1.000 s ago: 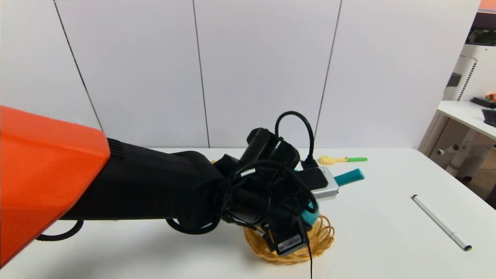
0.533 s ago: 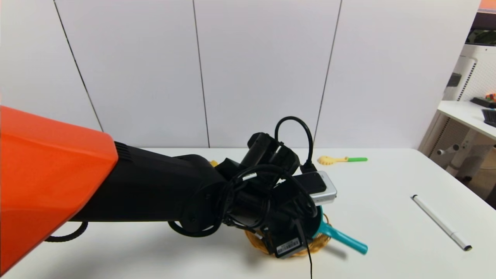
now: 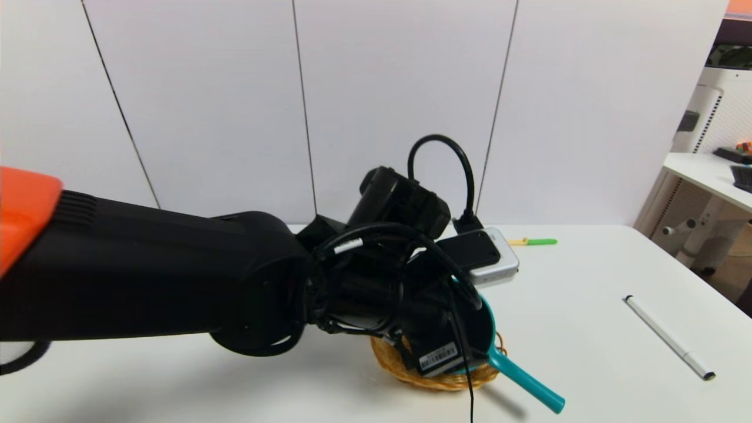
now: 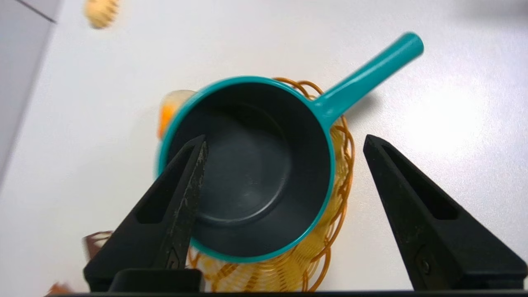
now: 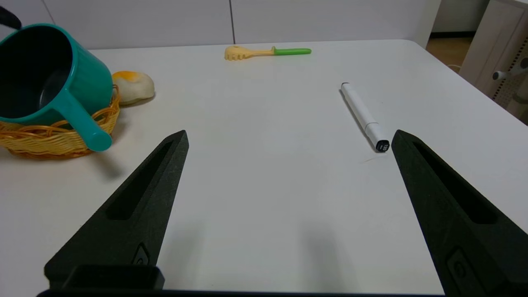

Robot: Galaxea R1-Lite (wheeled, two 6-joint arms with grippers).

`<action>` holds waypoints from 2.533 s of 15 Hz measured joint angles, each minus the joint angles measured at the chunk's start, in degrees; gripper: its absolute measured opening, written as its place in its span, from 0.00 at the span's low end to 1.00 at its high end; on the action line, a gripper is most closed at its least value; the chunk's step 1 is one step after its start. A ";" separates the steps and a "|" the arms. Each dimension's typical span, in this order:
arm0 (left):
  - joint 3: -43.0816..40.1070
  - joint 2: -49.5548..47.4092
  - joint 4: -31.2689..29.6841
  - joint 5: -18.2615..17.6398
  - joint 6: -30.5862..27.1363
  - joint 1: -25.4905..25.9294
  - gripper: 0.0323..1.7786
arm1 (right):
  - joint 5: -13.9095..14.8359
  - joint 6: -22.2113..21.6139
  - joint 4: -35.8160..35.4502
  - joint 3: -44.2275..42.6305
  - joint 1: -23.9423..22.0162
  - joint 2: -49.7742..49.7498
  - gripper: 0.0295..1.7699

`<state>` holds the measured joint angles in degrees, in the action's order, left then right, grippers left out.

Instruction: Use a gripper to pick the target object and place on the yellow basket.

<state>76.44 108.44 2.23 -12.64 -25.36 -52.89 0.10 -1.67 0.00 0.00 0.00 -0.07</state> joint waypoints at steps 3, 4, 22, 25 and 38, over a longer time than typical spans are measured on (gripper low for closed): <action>0.33 -5.24 -0.22 5.79 1.60 1.68 0.83 | 0.00 0.00 0.00 0.00 0.00 0.00 0.96; 0.33 -7.36 -0.22 8.53 1.88 2.97 0.84 | -0.02 0.02 0.00 0.00 0.00 0.00 0.96; -48.17 -69.05 -0.22 7.85 8.94 54.57 0.94 | 0.00 0.02 0.00 0.00 0.00 0.00 0.96; -60.62 -81.24 -0.33 8.62 10.59 53.25 0.95 | 0.00 0.02 0.00 0.00 0.00 0.00 0.96; -76.41 -108.00 -2.72 13.71 27.33 52.02 0.95 | 0.00 0.00 0.00 0.00 -0.02 0.00 0.96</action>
<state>0.02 0.44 -0.49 1.07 1.97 -0.88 0.10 -1.67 0.00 0.00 -0.02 -0.07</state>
